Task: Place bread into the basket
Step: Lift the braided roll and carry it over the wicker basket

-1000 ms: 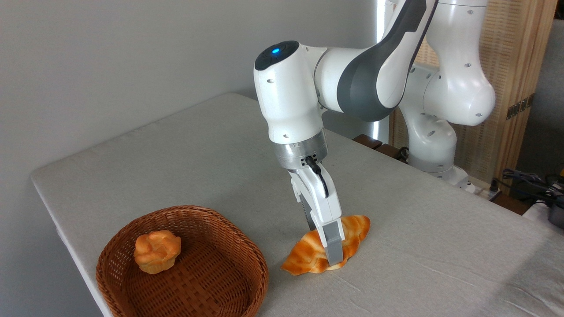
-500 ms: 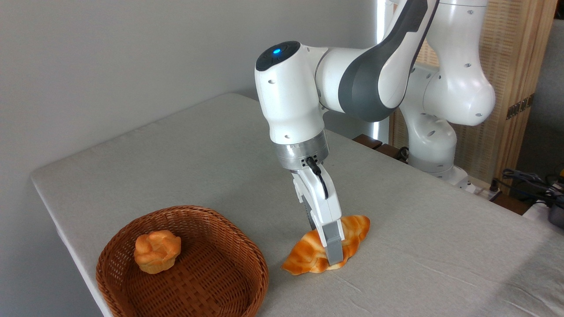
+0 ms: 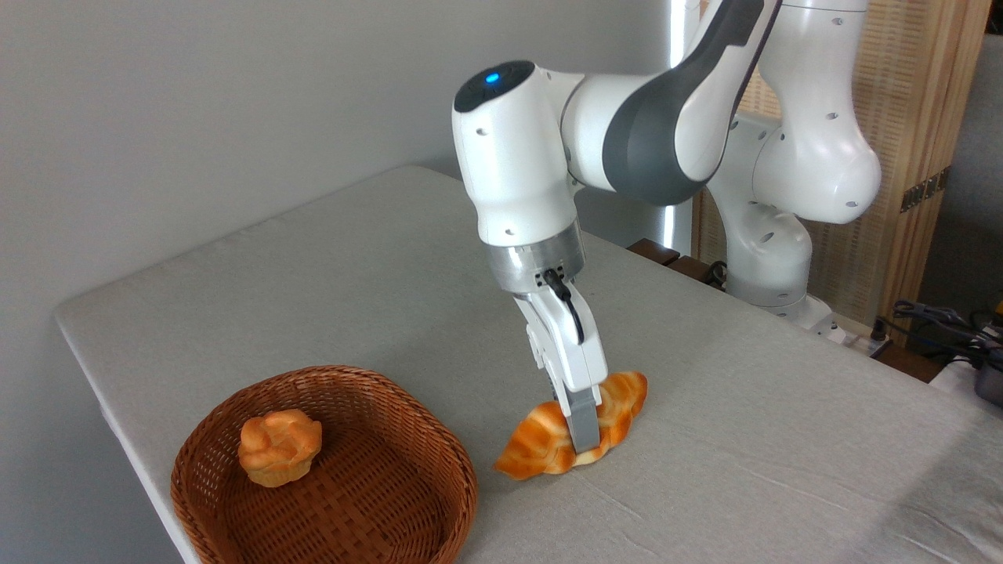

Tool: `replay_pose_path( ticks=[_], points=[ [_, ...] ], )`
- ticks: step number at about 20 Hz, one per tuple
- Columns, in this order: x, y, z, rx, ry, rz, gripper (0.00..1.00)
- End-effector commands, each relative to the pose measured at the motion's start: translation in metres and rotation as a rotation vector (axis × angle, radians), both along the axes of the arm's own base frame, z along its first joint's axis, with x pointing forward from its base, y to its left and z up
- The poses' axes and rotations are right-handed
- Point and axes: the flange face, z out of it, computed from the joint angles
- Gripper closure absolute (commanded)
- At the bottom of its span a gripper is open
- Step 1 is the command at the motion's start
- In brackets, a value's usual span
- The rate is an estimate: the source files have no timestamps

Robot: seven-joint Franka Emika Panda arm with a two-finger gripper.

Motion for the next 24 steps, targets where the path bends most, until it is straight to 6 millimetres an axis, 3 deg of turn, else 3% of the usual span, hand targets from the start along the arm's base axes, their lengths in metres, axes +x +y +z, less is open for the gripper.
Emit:
replay_pose_path(
  ticks=[1,3,5,7,10,13,15,20,21,22,23,24],
  points=[
    [0.016,-0.007,0.070,0.010,-0.029,0.079,0.83],
    [0.030,-0.017,0.110,0.016,-0.109,0.060,0.83],
    [0.047,-0.033,0.135,0.028,-0.175,0.027,0.83],
    [0.072,-0.048,0.144,0.029,-0.204,0.016,0.83],
    [0.108,-0.053,0.145,0.025,-0.252,0.027,0.83],
    [0.140,-0.060,0.123,0.019,-0.323,-0.001,0.81],
    [0.158,-0.073,0.095,0.024,-0.345,-0.045,0.80],
    [0.183,-0.080,0.038,0.047,-0.342,-0.089,0.79],
    [0.186,-0.084,0.030,0.062,-0.344,-0.111,0.73],
    [0.188,-0.089,0.025,0.070,-0.351,-0.127,0.58],
    [0.190,-0.089,0.025,0.068,-0.362,-0.126,0.24],
    [0.190,-0.088,0.019,0.069,-0.356,-0.129,0.00]
  ],
)
